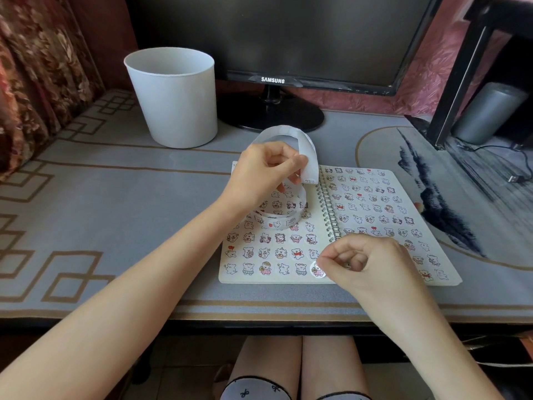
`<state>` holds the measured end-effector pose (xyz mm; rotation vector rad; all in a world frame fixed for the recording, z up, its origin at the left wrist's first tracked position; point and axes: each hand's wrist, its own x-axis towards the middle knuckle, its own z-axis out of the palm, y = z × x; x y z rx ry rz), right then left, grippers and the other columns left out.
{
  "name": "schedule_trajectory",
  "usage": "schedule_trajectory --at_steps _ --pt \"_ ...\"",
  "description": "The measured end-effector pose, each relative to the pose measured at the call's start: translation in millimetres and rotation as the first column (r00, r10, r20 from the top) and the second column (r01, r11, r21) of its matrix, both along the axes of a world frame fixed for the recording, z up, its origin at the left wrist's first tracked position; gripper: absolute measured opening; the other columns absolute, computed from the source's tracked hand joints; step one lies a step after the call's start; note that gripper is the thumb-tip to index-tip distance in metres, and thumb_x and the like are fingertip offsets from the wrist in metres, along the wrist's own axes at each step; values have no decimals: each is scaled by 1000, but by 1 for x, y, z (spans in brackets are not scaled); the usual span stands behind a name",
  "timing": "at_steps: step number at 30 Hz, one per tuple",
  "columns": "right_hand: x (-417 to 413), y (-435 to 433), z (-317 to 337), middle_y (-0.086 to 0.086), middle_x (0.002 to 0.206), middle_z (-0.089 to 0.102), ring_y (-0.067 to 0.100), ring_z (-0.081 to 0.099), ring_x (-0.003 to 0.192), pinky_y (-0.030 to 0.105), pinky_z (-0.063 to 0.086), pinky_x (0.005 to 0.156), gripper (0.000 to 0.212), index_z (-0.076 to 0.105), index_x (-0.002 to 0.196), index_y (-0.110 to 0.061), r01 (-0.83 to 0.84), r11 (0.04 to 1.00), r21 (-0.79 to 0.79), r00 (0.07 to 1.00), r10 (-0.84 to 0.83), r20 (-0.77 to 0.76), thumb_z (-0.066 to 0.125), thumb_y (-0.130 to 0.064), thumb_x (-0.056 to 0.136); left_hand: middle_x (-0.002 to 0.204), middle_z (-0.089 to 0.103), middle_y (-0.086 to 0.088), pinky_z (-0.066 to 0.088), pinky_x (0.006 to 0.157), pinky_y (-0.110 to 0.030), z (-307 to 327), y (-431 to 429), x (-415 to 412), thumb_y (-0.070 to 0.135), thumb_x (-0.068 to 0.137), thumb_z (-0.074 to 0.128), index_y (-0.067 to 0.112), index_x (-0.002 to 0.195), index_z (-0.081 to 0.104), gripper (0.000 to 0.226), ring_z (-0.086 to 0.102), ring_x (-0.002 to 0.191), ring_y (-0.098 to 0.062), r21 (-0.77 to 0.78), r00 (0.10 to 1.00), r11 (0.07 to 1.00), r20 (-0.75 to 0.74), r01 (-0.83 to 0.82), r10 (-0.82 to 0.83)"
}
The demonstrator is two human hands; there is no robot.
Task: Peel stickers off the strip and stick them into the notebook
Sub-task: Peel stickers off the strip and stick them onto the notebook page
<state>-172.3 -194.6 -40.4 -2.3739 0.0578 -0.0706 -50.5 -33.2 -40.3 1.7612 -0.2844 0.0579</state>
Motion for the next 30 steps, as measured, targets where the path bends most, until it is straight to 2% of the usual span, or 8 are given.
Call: schedule_trajectory --at_steps 7,11,19,21,23,25,28,30 --pt "0 1 -1 -33 65 58 -5 50 55 25 42 59 11 67 65 -31 2 999 -35 1000 -2 5 74 -30 73 82 73 -12 47 52 -17 0 0 0 17 92 62 -1 89 67 19 66 66 -8 7 1000 1000 11 1 -1" --pt "-1 1 -2 -35 62 57 -6 50 56 24 40 59 12 66 64 -31 -3 999 -44 1000 3 14 74 -30 74 81 73 -11 47 52 -16 0 0 0 17 92 62 -1 89 68 19 66 65 -7 10 1000 1000 13 0 0" --pt "-3 4 -4 -43 62 50 -12 48 59 18 30 51 12 64 68 -32 -14 988 -153 998 22 51 71 -34 77 81 73 -10 46 52 -16 1 0 -1 17 92 62 1 88 68 18 66 65 -7 8 1000 1000 12 1 -2" --pt "-4 4 -5 -36 63 54 -12 48 62 15 29 51 11 63 69 -33 -15 985 -173 997 27 69 71 -35 77 80 73 -8 46 52 -16 1 0 -1 18 92 62 2 87 68 17 66 65 -7 8 1000 1000 10 2 -2" --pt "-5 4 -6 -21 61 57 -11 48 65 12 25 49 11 62 70 -33 -19 978 -206 996 38 87 70 -35 78 80 73 -7 46 52 -16 1 0 -1 18 92 62 3 87 68 16 66 65 -7 8 1000 1000 10 2 -2" --pt "-6 4 -10 -13 62 54 -5 48 68 14 30 50 12 61 70 -31 -33 976 -217 991 60 121 71 -31 78 80 73 -8 46 52 -16 1 0 -1 18 92 62 4 86 68 16 66 65 -7 6 1000 1000 10 5 -5" --pt "-5 -1 -13 -10 67 46 -1 47 70 12 35 57 17 59 77 -32 -45 986 -163 982 74 176 76 -28 75 81 73 -9 47 52 -16 0 0 -1 18 92 62 3 87 68 17 66 65 -7 10 1000 1000 10 2 -2" --pt "-4 -4 -13 -12 67 47 -1 47 68 11 35 59 21 58 82 -32 -47 994 -95 987 61 148 76 -27 74 81 73 -9 47 52 -17 0 0 -1 18 92 62 2 88 68 18 66 65 -6 15 1000 1000 9 2 -2"
